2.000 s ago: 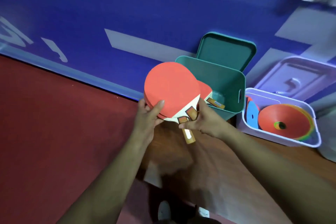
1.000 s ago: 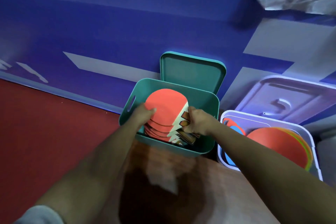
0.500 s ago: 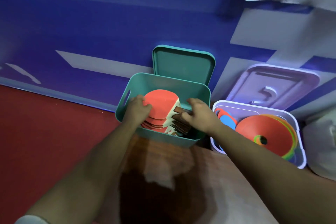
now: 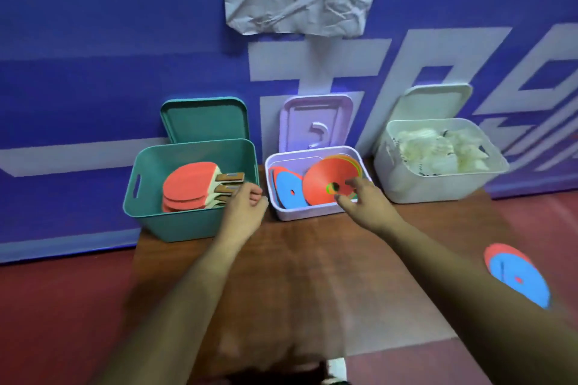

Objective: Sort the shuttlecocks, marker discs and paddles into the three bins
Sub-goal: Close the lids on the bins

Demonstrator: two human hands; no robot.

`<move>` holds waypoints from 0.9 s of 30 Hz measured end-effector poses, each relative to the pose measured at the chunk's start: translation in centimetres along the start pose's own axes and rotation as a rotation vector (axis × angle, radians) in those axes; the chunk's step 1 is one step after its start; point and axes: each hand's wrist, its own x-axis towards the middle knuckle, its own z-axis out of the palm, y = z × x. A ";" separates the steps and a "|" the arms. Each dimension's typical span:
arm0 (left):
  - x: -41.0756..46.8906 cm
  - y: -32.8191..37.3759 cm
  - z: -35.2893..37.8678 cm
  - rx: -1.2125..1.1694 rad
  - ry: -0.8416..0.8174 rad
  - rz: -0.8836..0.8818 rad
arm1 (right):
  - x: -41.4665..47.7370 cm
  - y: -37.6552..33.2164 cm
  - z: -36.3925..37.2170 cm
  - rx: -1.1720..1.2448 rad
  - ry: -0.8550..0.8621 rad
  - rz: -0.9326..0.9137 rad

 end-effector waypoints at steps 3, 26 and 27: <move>-2.2 2.0 4.9 0.006 -0.107 0.016 | -2.8 5.8 -2.8 -0.016 0.041 0.074; -8.9 18.6 53.2 0.192 -0.607 -0.281 | -6.4 52.2 -15.9 0.069 -0.137 0.624; -9.0 18.6 54.5 0.189 -0.616 -0.311 | -6.4 53.3 -15.6 0.076 -0.152 0.663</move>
